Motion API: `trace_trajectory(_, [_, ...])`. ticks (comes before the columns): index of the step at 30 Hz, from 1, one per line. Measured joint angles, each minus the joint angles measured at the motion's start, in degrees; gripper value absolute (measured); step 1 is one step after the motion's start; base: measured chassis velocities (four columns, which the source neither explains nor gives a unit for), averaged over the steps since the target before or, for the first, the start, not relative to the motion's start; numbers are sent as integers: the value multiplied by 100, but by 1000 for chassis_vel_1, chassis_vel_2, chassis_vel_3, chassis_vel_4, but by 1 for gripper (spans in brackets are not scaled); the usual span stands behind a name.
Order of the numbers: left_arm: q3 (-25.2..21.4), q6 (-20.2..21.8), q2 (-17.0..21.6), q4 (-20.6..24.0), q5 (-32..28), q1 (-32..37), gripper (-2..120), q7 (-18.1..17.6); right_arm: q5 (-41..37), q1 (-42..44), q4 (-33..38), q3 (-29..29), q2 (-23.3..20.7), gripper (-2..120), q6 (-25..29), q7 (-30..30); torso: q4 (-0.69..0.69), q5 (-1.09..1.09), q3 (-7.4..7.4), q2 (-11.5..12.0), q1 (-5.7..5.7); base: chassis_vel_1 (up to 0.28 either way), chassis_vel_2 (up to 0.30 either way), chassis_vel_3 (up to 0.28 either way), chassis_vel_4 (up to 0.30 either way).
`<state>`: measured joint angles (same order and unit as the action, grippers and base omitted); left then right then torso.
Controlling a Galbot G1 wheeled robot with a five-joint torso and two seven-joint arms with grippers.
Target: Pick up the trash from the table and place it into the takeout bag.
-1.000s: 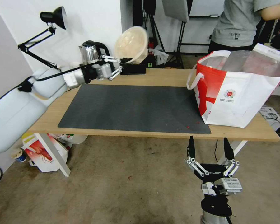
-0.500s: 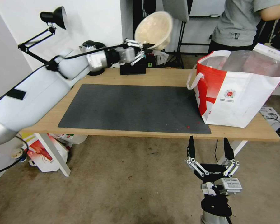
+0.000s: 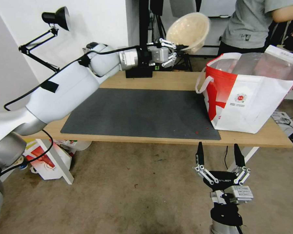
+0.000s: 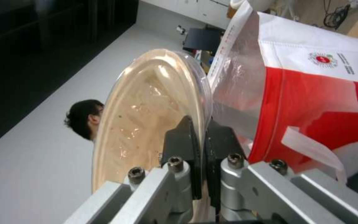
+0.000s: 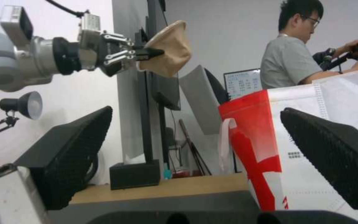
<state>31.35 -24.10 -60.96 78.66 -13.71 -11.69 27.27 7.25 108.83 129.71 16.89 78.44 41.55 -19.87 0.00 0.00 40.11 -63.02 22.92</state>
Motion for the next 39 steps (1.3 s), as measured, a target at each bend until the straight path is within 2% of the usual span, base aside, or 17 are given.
trace_trajectory(14, [244,24,-644,-452,6,-334,1,-2,0,0,0,0,0,100,0,0,-1,1,-1,0,1,0,0,0,0])
trace_trajectory(29, [519,77,-1021,-683,-30,-552,1,-52,0,0,0,0,0,100,0,0,0,0,0,-1,0,0,0,0,0])
trace_trajectory(39, [605,56,-1549,-999,34,-525,1,-68,0,0,0,0,0,100,0,0,-1,0,0,-1,0,0,0,0,0])
